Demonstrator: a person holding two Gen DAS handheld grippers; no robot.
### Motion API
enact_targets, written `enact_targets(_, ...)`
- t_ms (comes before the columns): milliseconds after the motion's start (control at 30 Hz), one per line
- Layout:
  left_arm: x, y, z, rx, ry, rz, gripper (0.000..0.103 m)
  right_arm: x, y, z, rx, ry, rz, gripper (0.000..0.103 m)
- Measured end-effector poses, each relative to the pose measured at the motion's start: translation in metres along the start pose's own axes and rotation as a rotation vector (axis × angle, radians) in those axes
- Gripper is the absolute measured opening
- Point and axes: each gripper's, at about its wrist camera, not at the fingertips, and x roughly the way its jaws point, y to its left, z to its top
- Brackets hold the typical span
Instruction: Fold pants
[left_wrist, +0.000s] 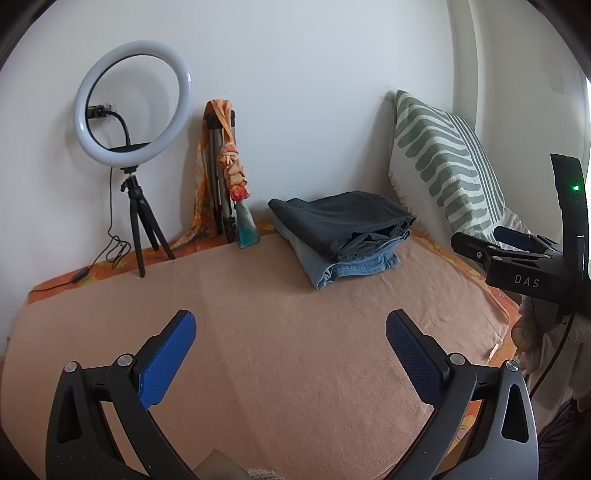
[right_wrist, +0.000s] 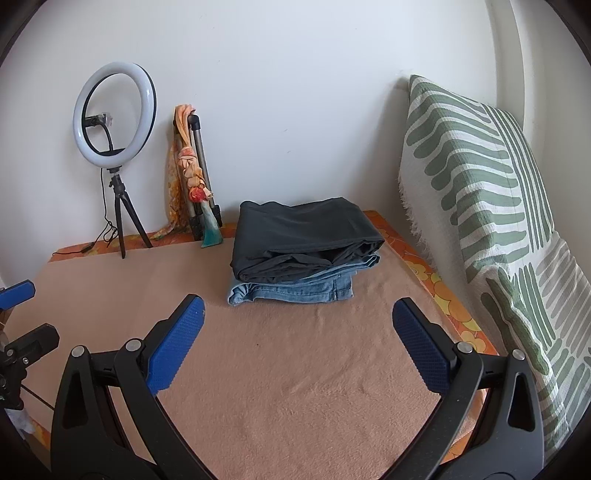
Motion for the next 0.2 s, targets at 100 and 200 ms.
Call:
enact_targets(100,-0.0003,0.0005,-0.0008,-0.006,0.000,-0.010,0.102,0.0009,-0.0001,0.0000,-0.001,0.001,0.001,0.103)
enact_targets(200,-0.0006,0.0000,-0.0003,-0.005,-0.001,-0.009,0.102,0.0031,-0.0003,0.0003,-0.002,0.004,0.005,0.103)
